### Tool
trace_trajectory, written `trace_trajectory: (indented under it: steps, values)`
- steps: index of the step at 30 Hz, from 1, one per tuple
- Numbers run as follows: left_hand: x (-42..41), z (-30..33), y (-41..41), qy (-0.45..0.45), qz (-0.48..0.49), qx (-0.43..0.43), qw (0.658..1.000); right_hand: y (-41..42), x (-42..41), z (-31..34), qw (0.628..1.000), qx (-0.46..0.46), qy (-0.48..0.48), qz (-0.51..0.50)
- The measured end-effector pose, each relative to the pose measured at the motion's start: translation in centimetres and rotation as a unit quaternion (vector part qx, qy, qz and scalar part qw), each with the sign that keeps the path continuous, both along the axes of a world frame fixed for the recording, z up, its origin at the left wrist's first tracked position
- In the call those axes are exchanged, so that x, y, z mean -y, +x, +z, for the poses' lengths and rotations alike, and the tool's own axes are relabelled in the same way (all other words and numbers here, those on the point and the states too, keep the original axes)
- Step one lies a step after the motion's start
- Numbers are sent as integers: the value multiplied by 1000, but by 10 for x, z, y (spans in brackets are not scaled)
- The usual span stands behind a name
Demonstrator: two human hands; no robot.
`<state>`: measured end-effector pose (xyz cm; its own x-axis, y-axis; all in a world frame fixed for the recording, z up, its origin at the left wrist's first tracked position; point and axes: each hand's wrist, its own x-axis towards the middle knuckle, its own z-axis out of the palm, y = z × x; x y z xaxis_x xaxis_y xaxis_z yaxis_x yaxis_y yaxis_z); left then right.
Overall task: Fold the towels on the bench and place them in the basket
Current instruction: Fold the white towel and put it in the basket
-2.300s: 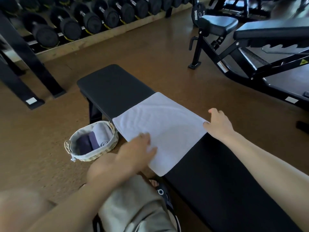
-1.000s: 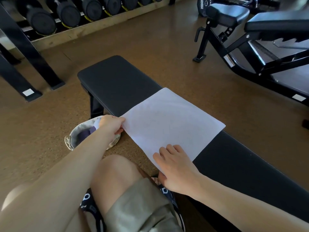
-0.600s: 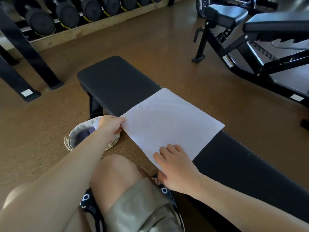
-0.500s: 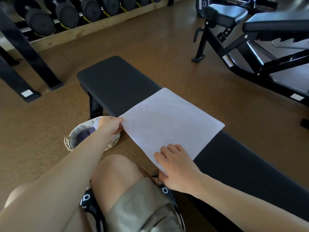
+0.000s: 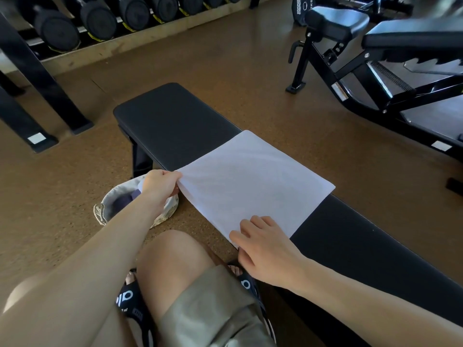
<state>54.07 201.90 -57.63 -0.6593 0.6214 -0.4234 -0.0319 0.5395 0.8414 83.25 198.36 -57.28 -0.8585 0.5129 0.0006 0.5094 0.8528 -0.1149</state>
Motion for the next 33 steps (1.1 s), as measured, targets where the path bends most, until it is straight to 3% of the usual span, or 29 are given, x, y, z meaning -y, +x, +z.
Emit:
trace_trajectory:
  steps: [6, 9, 17, 26, 33]
  values:
    - [1, 7, -1, -26, -9, -94, 995, -1, -2, -2, 1000, -3, 3, -6]
    - [1, 6, -3, -39, -18, -78, 996, 0, -1, -2, 1000, -3, 7, -3]
    - [-3, 3, -2, -58, -1, 61, 996, 2, -1, -3, 1000, -13, 10, 3]
    - [1, 3, -2, -25, 1, 12, 1000, 2, 0, -1, 1000, 1, 14, 13]
    - [5, 14, -5, 5, -51, -36, 998, 3, 1, -2, 1000, -28, 10, 10]
